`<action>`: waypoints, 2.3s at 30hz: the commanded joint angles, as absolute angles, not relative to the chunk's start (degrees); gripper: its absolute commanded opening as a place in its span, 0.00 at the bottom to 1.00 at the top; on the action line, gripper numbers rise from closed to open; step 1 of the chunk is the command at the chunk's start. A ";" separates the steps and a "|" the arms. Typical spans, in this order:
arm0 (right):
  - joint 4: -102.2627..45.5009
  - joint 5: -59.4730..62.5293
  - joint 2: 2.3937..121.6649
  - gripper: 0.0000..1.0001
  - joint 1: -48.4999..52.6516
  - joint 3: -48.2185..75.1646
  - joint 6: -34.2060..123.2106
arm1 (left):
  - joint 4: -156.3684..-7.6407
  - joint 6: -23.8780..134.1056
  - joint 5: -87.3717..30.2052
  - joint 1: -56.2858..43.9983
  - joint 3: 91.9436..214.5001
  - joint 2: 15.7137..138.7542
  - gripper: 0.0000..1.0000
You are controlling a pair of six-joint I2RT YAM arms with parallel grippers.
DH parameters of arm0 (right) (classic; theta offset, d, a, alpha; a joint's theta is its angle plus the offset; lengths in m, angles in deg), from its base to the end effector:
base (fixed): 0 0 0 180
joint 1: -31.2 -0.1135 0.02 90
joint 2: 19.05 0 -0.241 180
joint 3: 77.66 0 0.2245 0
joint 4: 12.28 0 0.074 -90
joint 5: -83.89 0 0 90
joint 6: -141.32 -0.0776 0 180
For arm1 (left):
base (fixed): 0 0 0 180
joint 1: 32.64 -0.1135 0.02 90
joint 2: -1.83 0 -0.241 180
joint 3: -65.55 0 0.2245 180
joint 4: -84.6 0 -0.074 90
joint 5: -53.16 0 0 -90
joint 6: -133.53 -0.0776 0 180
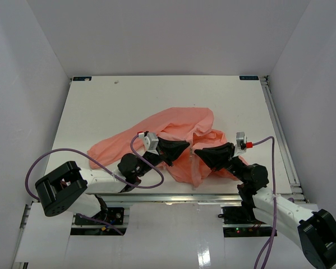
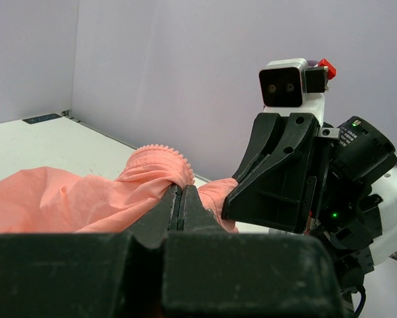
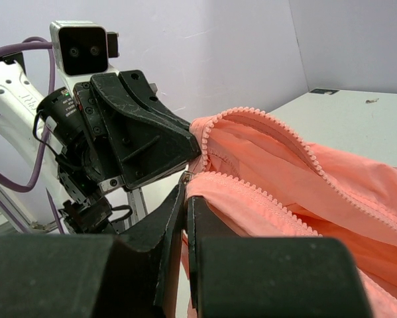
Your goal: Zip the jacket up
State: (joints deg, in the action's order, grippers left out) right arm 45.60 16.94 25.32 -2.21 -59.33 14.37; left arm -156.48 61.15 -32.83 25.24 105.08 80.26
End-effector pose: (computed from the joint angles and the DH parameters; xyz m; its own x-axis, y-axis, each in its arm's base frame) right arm 0.1276 0.1206 0.2602 -0.1195 0.5838 -0.8031 -0.8915 0.2929 0.3456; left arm 0.1478 -0.2456 0.2658 -0.0749 -0.4487 -0.8906 0.8988 0.3565 -0.2551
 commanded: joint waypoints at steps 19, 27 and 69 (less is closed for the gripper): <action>49.88 18.09 26.95 0.08 -2.46 -65.97 15.46 | -184.23 61.50 -35.65 25.54 103.59 76.23 0.00; 50.28 18.34 27.13 0.08 -2.48 -65.85 15.28 | -184.23 61.64 -35.02 25.54 103.64 76.43 0.00; 52.07 17.30 25.82 0.08 -2.46 -66.84 15.39 | -184.23 63.32 -33.30 25.54 104.50 78.70 0.00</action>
State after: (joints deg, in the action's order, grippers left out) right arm 45.91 18.03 25.98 -2.25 -59.33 14.67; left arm -156.48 62.48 -34.46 25.24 103.93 78.87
